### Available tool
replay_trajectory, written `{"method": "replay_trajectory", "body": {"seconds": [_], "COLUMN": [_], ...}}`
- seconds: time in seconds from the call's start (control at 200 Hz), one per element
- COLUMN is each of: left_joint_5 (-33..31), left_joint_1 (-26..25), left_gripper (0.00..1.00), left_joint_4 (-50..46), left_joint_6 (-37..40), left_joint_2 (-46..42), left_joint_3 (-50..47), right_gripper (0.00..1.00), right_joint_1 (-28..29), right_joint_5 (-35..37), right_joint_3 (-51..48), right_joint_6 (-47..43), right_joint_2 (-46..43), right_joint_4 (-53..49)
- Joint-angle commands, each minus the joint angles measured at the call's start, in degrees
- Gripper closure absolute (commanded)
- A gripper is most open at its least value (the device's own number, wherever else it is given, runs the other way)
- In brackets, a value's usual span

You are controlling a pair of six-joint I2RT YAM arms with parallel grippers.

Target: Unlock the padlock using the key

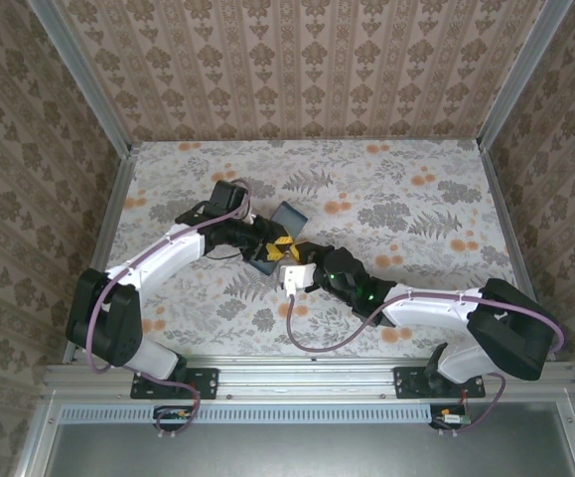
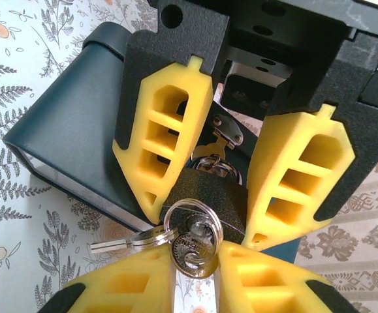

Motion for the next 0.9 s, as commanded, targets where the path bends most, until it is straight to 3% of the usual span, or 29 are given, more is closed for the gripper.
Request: {"method": "replay_trajectory", "body": {"seconds": [0.0,0.305,0.49,0.685,0.895], "left_joint_5": [1.3,1.2,1.2,1.1,1.2], "left_joint_1": [-0.1,-0.1,-0.2,-0.2,-0.2], "left_gripper": [0.95,0.95,0.95,0.95,0.95], "left_joint_4": [2.2,2.5,2.9,2.9,3.4], "left_joint_6": [-0.8,-1.1,-1.3,-1.3,-1.7], "left_joint_2": [-0.6,-0.8,-0.7,-0.9,-0.8], "left_joint_3": [1.3,1.0,0.6,0.5,0.4], "right_gripper": [0.85,0.87,0.81,0.89,0.89], "right_joint_1": [1.6,2.1,3.0,3.0,3.6], "right_joint_5": [-3.1,-3.5,-3.0,-3.6,-4.1], "right_joint_3": [1.9,2.5,2.0,2.9,3.3], "right_joint_6": [-0.4,1.5,2.3,2.4,3.4], "right_joint_2": [1.2,0.0,-0.5,0.0,0.3], "right_joint_4": [0.6,-1.6,-1.0,-2.1,-2.9]}}
